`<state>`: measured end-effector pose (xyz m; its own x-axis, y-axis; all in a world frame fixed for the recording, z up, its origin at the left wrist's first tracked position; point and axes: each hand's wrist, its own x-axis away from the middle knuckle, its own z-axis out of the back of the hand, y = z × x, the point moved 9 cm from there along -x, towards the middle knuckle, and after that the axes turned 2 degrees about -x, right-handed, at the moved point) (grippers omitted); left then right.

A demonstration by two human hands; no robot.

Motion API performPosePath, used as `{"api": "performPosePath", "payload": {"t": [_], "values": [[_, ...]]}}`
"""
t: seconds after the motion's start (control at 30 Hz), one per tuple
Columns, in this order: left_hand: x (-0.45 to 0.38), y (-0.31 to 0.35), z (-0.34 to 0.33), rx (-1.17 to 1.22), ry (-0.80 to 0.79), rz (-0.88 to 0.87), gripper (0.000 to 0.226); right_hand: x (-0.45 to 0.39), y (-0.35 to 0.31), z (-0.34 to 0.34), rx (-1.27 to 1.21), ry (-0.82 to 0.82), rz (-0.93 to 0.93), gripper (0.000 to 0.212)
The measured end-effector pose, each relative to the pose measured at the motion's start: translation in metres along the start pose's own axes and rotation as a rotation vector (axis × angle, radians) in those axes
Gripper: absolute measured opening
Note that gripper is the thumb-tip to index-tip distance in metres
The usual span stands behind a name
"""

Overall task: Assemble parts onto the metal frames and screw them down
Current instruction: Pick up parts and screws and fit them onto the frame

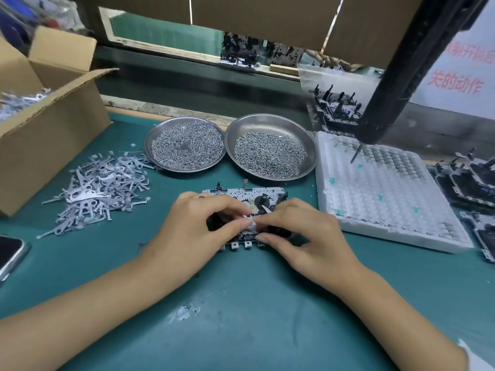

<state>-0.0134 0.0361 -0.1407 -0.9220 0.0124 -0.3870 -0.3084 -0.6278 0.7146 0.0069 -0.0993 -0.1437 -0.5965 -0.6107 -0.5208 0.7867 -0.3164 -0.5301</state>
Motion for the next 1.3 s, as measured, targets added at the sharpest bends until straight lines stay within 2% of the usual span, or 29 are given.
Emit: {"api": "performPosePath", "payload": {"t": [0.17,0.5,1.1,1.2,1.3], "values": [[0.002,-0.001,0.000,0.037,0.005,0.013,0.015,0.001,-0.006,-0.001,0.049,-0.005,0.067,0.023],[0.003,-0.010,-0.005,0.141,-0.021,0.115,0.017,0.008,-0.012,0.001,0.177,0.128,0.116,0.023],[0.003,-0.020,-0.018,0.237,-0.133,0.236,0.017,0.006,-0.008,-0.004,0.194,0.137,0.030,0.015],[0.001,-0.020,-0.016,0.220,-0.144,0.230,0.020,0.005,-0.003,-0.002,0.119,0.128,-0.017,0.013],[0.000,-0.019,-0.015,0.219,-0.142,0.232,0.021,0.007,0.006,0.006,-0.018,0.193,-0.109,0.012]]}}
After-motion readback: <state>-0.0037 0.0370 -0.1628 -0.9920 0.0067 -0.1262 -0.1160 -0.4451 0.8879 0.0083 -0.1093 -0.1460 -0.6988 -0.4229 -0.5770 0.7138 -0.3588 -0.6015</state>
